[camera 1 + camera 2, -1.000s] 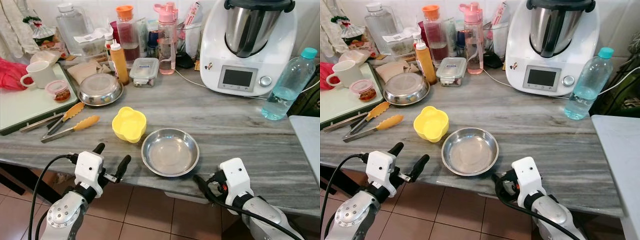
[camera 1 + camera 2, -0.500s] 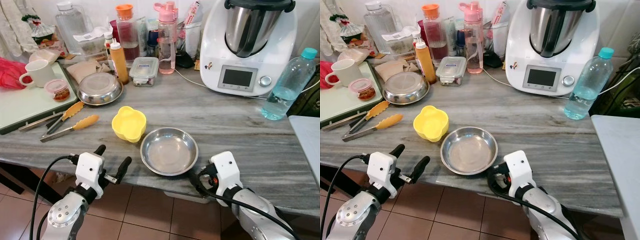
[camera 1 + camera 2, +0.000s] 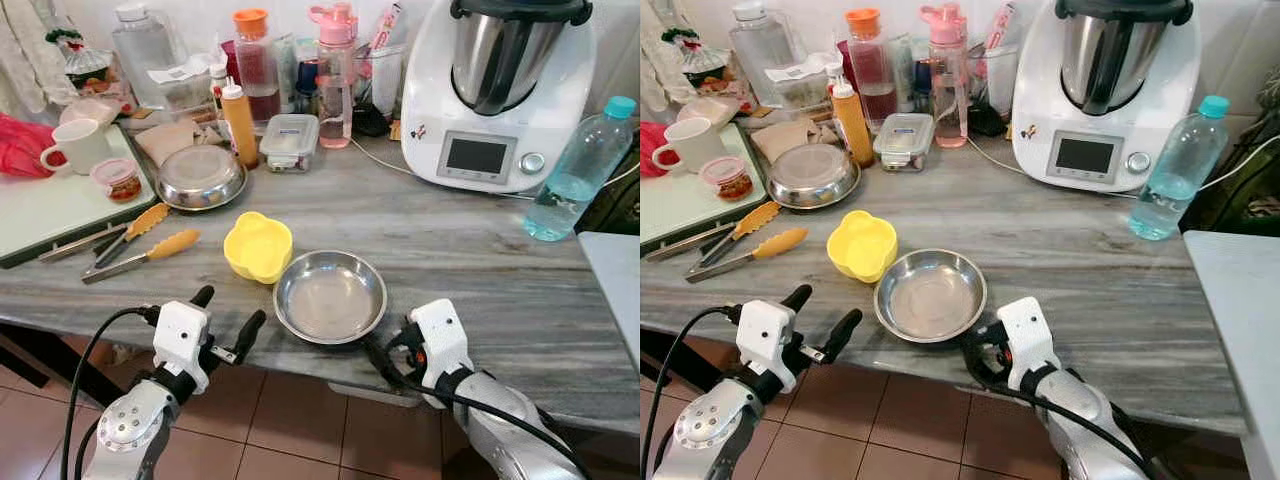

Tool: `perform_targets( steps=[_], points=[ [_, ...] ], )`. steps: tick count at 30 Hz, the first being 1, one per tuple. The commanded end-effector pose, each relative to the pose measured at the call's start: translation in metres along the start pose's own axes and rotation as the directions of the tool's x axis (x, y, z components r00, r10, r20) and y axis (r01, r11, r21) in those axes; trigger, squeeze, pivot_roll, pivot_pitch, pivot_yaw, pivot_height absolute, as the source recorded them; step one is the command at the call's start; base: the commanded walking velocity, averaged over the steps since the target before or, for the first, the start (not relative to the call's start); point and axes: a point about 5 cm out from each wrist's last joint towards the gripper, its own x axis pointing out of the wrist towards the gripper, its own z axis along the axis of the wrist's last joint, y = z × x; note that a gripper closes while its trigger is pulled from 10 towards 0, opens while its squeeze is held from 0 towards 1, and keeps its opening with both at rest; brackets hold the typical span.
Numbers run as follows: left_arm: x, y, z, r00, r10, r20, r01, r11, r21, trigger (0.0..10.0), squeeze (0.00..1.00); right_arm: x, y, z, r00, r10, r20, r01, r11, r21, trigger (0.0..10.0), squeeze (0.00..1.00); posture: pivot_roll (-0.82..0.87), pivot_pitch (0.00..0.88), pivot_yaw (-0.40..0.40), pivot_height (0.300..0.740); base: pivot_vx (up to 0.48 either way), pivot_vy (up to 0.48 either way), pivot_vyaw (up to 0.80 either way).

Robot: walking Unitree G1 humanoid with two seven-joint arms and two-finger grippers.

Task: Setting the table

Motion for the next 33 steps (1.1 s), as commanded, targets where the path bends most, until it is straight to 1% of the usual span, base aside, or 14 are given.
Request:
perform_targets(
  steps=[1,2,3,6,9,10,14,17,20,22,24,26,28,33],
  points=[
    [-0.001,0.000,0.004,1.000,-0.005,0.006,0.005,1.000,0.005,10.0,0.00,-0.008,-0.005,0.004,0.999,-0.007,0.033,0.007,1.000,-0.001,10.0,0.00,-0.08,0.019,0.050,0.740,0.000,0.000,0.00],
    [-0.001,-0.001,0.004,1.000,-0.008,0.009,0.008,1.000,0.004,10.0,0.00,-0.015,-0.009,0.004,0.999,-0.030,0.044,0.029,0.999,0.020,10.0,0.00,-0.08,0.019,0.050,0.740,0.000,0.000,0.00],
    [-0.001,-0.001,0.004,1.000,-0.008,0.009,0.008,1.000,0.004,10.0,0.00,-0.015,-0.009,0.004,0.999,-0.030,0.044,0.029,0.999,0.020,10.0,0.00,-0.08,0.019,0.050,0.740,0.000,0.000,0.00],
    [-0.001,-0.002,0.006,1.000,-0.011,0.015,0.011,1.000,0.002,10.0,0.00,-0.025,-0.014,0.004,0.997,-0.051,0.065,0.050,0.998,0.027,10.0,0.00,-0.09,0.015,0.053,0.740,0.000,0.000,0.00],
    [0.001,-0.005,0.009,0.999,-0.040,0.034,0.041,0.999,-0.032,10.0,0.00,-0.034,-0.015,0.010,0.989,-0.069,0.132,0.066,0.997,0.026,10.0,0.00,-0.09,0.014,0.057,0.740,0.000,0.000,0.00],
    [0.002,-0.007,0.013,0.997,-0.068,0.045,0.070,0.996,-0.047,10.0,0.00,-0.036,-0.016,0.014,0.983,-0.082,0.163,0.080,0.997,0.016,10.0,0.00,-0.10,0.014,0.060,0.740,0.000,0.000,0.00],
    [0.004,-0.011,0.016,0.991,-0.123,0.052,0.126,0.990,-0.066,10.0,0.00,-0.035,-0.017,0.026,0.966,-0.120,0.231,0.122,0.992,0.003,10.0,0.00,-0.10,0.011,0.063,0.740,0.000,0.000,0.00],
    [0.004,-0.010,0.017,0.992,-0.116,0.051,0.119,0.991,-0.060,10.0,0.00,-0.034,-0.019,0.032,0.952,-0.148,0.267,0.148,0.989,0.020,10.0,0.00,-0.10,0.010,0.064,0.740,0.000,0.000,0.00],
    [0.001,-0.010,0.017,0.996,-0.068,0.060,0.071,0.996,-0.046,10.0,0.00,-0.032,-0.027,0.043,0.915,-0.237,0.325,0.239,0.970,0.036,10.0,0.00,-0.10,0.008,0.059,0.740,0.000,0.000,0.00],
    [0.003,-0.008,0.017,0.998,-0.004,0.061,0.007,0.998,-0.060,10.0,0.00,-0.032,-0.033,0.048,0.891,-0.293,0.346,0.290,0.955,0.062,10.0,0.00,-0.10,0.004,0.054,0.740,0.000,0.000,0.00],
    [0.007,-0.007,0.018,0.998,0.018,0.062,-0.013,0.998,-0.068,10.0,0.00,-0.030,-0.036,0.049,0.884,-0.319,0.341,0.313,0.947,0.072,10.0,0.00,-0.10,0.004,0.054,0.740,0.000,0.000,0.00],
    [0.012,-0.005,0.020,0.997,0.048,0.067,-0.044,0.997,-0.067,10.0,0.00,-0.029,-0.037,0.049,0.882,-0.328,0.338,0.316,0.944,0.091,10.0,0.00,-0.10,0.000,0.052,0.740,0.000,0.000,-0.75],
    [0.020,0.000,0.022,0.992,0.105,0.064,-0.100,0.991,-0.088,10.0,0.00,-0.027,-0.038,0.049,0.878,-0.336,0.342,0.327,0.941,0.086,10.0,0.00,-0.09,0.000,0.052,0.740,0.000,0.000,-0.77],
    [0.034,0.007,0.024,0.983,0.173,0.065,-0.166,0.980,-0.107,10.0,0.00,-0.021,-0.035,0.050,0.876,-0.335,0.347,0.324,0.942,0.092,10.0,0.00,-0.09,0.000,0.051,0.740,0.000,0.000,-0.78]
  ],
)
